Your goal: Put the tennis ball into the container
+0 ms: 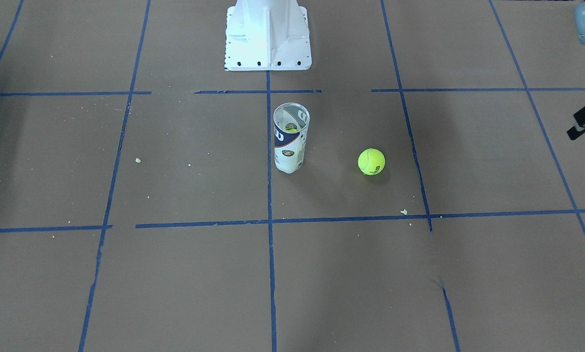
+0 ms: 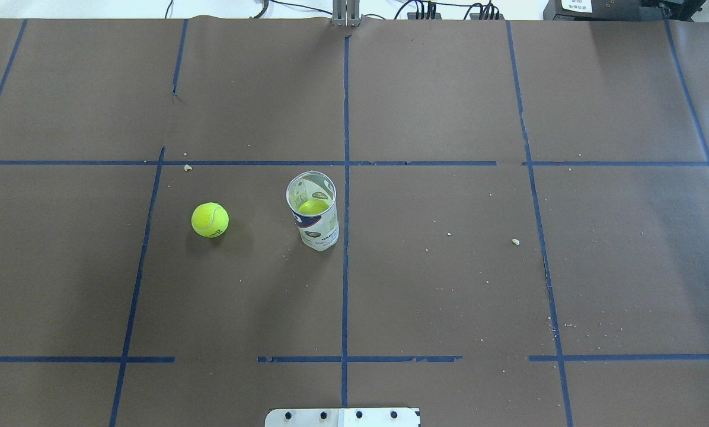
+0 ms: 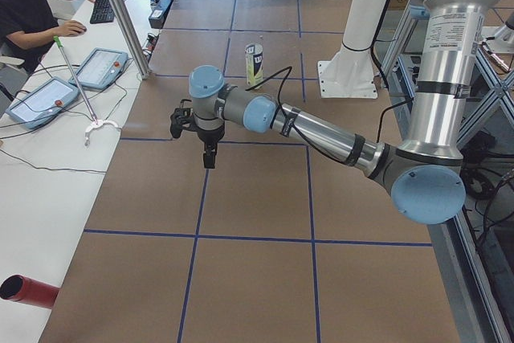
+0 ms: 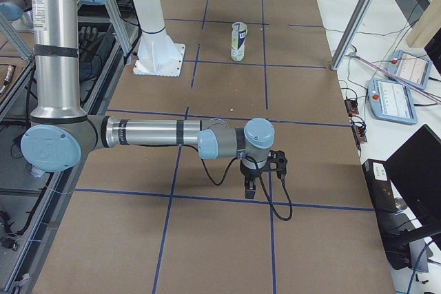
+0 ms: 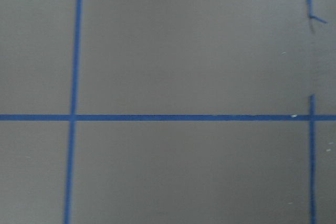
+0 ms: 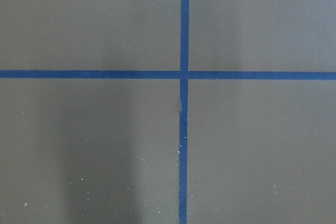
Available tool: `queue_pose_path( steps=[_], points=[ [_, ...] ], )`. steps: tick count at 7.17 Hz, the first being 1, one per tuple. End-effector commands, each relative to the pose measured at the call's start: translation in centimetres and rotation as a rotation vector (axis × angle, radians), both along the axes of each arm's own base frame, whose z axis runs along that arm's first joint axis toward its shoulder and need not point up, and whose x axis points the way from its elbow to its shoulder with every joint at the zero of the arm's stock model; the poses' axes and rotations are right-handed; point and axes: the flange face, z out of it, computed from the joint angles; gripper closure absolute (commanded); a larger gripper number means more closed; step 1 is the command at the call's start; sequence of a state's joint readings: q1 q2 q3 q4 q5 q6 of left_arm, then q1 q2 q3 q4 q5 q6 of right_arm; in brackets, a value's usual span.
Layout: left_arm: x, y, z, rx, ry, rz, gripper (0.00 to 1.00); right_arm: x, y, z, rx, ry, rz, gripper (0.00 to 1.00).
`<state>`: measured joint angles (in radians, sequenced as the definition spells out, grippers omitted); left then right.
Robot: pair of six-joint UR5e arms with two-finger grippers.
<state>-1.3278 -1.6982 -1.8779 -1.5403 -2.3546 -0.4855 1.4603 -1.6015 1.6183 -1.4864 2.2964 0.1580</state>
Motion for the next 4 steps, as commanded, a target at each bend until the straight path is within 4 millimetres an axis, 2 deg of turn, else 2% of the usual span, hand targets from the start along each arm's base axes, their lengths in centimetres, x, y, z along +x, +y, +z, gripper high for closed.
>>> queue_pose_path(
  steps=[1, 2, 3, 4],
  points=[
    [9.3, -1.2, -7.6, -0.062, 0.057, -0.013, 0.00, -0.1, 0.0, 0.0, 0.000, 0.000, -0.002, 0.00],
    [14.5, -1.7, -11.1, -0.070, 0.035, -0.047, 0.00, 0.0, 0.0, 0.0, 0.000, 0.000, 0.000, 0.00],
    [20.1, -0.6, -12.8, -0.079, 0.017, -0.034, 0.00, 0.0, 0.0, 0.0, 0.000, 0.000, 0.000, 0.00],
    [24.1, -0.4, -13.9, -0.088, 0.009, -0.019, 0.00, 0.0, 0.0, 0.0, 0.000, 0.000, 0.000, 0.00]
  ],
)
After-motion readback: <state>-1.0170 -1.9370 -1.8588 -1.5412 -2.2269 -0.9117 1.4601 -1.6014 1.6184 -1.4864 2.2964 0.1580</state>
